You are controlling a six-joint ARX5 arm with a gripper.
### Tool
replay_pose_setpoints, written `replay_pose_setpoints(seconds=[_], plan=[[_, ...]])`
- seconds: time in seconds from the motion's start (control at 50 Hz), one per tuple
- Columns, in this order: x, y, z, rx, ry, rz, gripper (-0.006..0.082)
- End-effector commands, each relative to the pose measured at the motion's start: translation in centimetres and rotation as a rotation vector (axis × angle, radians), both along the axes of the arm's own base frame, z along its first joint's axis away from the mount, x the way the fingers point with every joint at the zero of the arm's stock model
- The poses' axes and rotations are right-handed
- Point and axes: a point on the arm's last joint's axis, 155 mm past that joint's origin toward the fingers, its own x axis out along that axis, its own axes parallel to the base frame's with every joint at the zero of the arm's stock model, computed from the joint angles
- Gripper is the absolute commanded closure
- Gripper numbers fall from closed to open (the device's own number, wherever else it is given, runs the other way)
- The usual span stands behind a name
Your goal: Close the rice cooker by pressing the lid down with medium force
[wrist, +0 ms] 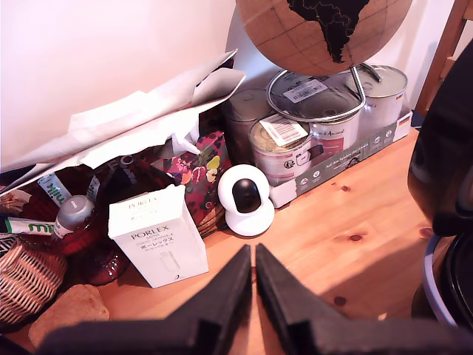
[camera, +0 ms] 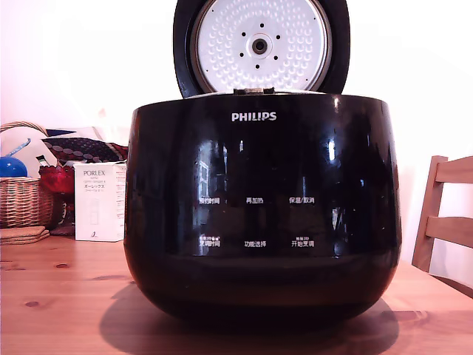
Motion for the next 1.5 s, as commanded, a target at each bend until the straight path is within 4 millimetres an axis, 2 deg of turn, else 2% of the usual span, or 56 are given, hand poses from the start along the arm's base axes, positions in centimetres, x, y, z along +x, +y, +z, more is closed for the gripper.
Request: replay_pose_setpoints(seconds=[0.0,0.18,0.56,0.78,0.96,1.06,1.16,1.48], plan=[[0.3,-0.5,2.9,0.014,-0.097,-0.027,0.0786],[0.2,-0.6,5.3,0.005,-0.158,-0.035,0.0786],[-0.4,-1.5,12.6,-0.029,-0.366,-0.087,0.0786],[-0.1,-2.1,15.4,-0.038,-0.435,-0.105,0.0786],[0.5,-4.0,17.1,-0.051,-0.464,-0.165,0.0786],[1.3,-5.3,17.4,-0.035,-0.472,-0.207,0.0786],[2.1,-7.3,16.7,0.006,-0.468,-0.27,0.0787],[5.1,-12.7,11.6,0.085,-0.386,-0.401,0.0787]])
